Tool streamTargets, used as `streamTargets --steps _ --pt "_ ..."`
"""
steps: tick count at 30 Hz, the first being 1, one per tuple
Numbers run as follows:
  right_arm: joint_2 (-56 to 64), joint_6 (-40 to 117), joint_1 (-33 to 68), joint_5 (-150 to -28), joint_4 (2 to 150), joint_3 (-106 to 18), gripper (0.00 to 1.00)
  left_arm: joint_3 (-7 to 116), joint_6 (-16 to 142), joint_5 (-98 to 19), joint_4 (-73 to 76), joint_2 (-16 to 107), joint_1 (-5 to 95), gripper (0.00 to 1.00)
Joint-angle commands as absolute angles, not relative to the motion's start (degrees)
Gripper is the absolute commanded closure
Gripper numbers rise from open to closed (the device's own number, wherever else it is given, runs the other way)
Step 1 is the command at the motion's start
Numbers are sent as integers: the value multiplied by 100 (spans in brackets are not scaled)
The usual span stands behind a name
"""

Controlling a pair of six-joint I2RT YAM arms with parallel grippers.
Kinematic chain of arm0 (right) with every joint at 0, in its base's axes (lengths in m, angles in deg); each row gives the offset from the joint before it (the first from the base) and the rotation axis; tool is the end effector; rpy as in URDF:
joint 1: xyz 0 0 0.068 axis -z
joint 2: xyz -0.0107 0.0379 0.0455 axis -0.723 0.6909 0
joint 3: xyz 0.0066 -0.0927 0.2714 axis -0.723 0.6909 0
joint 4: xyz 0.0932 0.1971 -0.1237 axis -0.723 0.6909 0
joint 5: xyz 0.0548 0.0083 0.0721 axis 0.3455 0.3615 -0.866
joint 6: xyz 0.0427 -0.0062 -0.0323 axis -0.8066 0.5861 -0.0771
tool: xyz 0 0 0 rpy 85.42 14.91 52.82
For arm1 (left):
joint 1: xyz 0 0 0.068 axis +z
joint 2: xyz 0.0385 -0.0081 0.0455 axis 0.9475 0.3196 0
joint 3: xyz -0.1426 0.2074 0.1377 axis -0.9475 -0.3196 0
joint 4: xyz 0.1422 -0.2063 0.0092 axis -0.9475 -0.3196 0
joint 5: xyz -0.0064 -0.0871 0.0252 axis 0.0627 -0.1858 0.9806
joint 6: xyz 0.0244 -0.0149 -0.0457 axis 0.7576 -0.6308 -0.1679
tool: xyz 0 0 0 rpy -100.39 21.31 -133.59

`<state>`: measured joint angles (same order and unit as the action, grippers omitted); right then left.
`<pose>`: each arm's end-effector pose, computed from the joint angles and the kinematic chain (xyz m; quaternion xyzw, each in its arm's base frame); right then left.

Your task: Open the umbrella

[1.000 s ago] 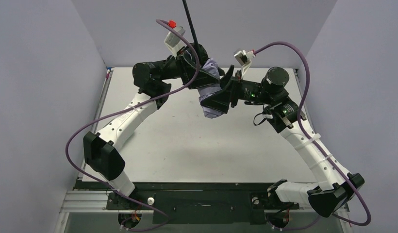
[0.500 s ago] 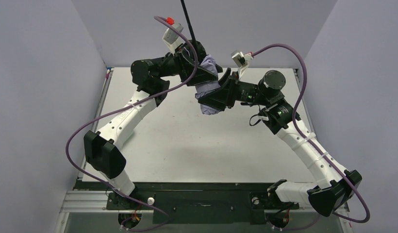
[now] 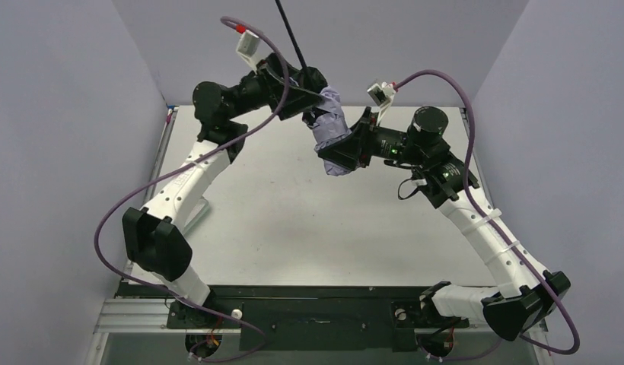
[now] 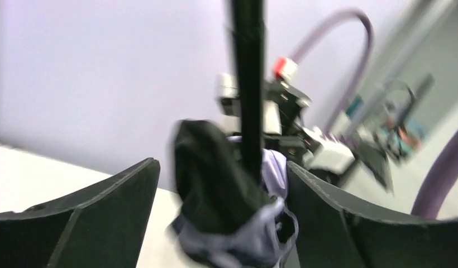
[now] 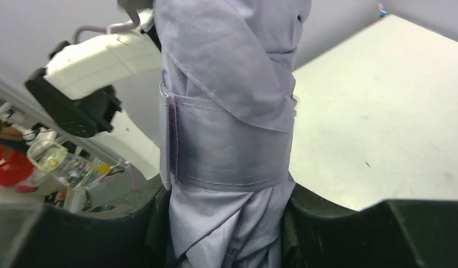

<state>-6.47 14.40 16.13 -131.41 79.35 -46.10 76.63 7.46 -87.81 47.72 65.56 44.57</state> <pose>0.2006 0.1483 0.4707 -0.3046 0.6239 0.5857 0.4181 0.2928 -0.1812 0.5151 0.3069 0.4513 -0.7157 0.4359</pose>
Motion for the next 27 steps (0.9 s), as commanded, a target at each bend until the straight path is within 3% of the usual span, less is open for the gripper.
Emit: streamTargets --steps 1,2,3,7,9,16,20,27 --pt "-994 2036 1898 -12643 8510 -4779 100 7259 1537 -7565 3646 6068 5203 13" --pt "-997 2055 1934 -12623 8534 -4768 100 7206 1685 -7573 3525 6000 5212 3" --pt "-1002 2108 1937 -12626 8558 -4744 100 7105 1726 -7577 3479 5970 5213 0" --pt "-1031 2193 1949 -12382 8606 -4677 100 6867 1948 -7512 3147 5835 5171 3" --pt "-1074 2392 1915 -11987 8751 -4676 100 6807 2450 -7187 2073 5695 5074 3" --pt "-1019 3255 1532 -10296 9646 -4801 100 6816 3078 -6447 1215 5542 4413 3" --pt "-1034 3376 1405 -10101 9681 -4703 100 6767 3024 -6239 1404 5629 4086 3" --pt "-1138 3765 1159 -9832 9774 -4715 100 7205 3636 -5263 354 5877 3558 4"
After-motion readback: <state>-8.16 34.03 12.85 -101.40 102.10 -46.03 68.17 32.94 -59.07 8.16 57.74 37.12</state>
